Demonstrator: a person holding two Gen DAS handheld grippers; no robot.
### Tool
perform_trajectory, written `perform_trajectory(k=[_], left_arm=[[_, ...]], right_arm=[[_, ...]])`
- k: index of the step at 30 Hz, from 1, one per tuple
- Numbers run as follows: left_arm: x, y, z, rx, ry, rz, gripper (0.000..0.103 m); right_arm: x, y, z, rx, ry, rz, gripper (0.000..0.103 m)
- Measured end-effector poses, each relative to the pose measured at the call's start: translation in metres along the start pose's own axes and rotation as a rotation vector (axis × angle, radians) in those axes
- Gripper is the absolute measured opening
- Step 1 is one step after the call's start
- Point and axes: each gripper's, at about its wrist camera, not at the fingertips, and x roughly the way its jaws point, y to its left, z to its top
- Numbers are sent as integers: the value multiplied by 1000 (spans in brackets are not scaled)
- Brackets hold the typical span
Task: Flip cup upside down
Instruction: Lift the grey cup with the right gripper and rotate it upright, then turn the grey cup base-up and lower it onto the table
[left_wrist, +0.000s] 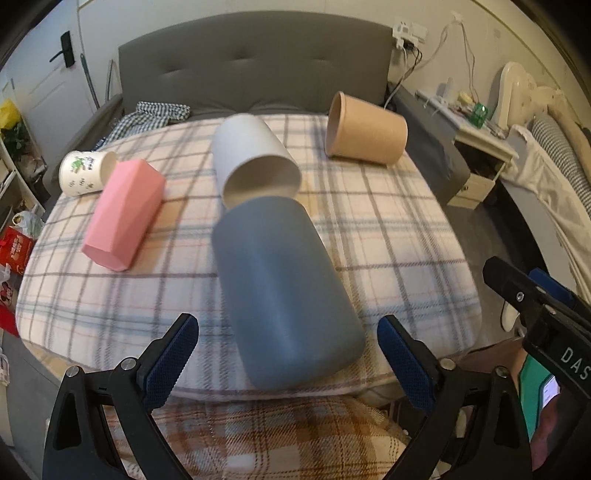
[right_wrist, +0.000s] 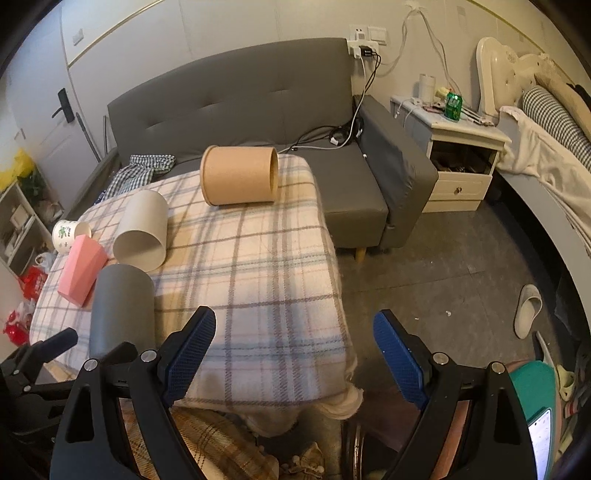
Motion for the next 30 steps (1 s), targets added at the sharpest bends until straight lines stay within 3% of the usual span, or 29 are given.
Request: perform_trajectory(k=[6,8,9,10,18,30], left_arm=[[17,1,0,-9,30,-13,98],[20,1,-1,3,40,-9,93],[23,2,-2,9,53,-20,82],[25,1,-3,12,62,-30,80],[16,8,-5,32,78,-36,79],[-8,29,9,25,38,-3,75]], right_arm=[[12,0,-2,6,27,5,88],[15,1,-3,8,36,7,88],[17,1,-3,9,40,10,88],[18,1,-3,8,42,10,88],[17,8,-3,3,40,17,88],[7,19,-4,-13,24,27,88]])
